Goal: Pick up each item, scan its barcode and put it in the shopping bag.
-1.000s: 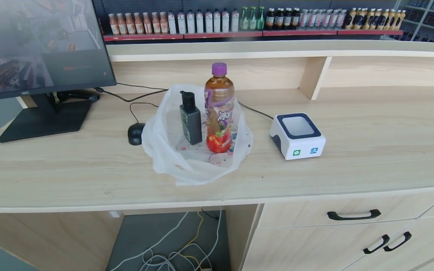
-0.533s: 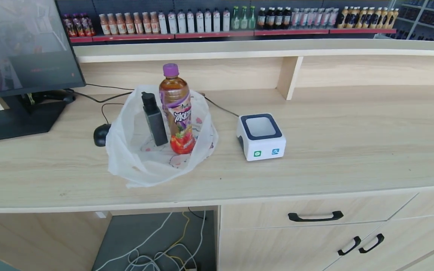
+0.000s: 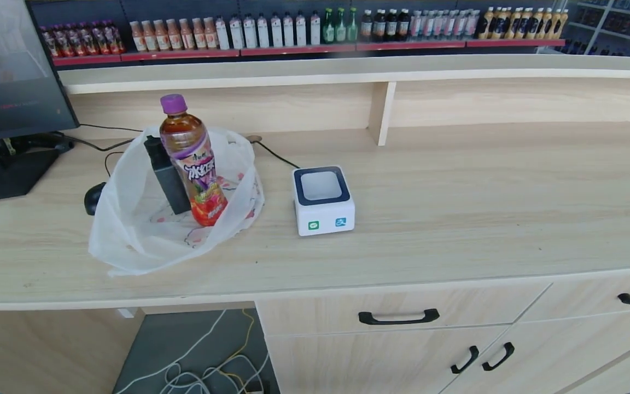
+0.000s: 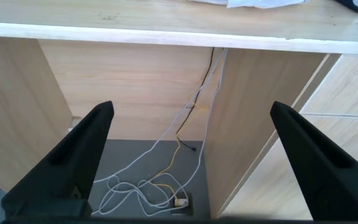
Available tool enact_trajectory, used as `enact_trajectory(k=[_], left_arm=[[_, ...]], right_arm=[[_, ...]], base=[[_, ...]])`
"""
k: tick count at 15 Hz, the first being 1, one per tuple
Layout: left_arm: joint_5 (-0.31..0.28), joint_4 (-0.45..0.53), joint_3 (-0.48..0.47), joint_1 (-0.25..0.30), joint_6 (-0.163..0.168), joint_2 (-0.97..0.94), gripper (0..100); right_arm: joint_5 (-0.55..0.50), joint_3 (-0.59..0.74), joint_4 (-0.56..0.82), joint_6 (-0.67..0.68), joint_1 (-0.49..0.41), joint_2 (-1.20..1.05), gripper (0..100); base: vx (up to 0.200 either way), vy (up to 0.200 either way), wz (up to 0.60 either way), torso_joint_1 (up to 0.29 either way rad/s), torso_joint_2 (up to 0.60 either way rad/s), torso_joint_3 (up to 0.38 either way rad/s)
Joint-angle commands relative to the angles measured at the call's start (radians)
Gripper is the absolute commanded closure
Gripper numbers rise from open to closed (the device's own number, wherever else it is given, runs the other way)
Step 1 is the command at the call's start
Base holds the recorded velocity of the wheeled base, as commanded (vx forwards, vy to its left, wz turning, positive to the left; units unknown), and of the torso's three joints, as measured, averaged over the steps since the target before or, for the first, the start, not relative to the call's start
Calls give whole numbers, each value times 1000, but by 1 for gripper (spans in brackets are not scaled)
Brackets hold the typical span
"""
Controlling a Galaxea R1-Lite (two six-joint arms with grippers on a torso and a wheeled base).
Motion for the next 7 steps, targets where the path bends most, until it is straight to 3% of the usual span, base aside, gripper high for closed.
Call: enact_trajectory(k=[1,7], left_arm=[[0,0,0,-1,0,0,0],[0,0,0,-1,0,0,0]], right_arm=[[0,0,0,-1,-1,2,0],[0,0,0,-1,-1,2,0]], base=[[0,0,0,0,0,0],[0,0,0,0,0,0]])
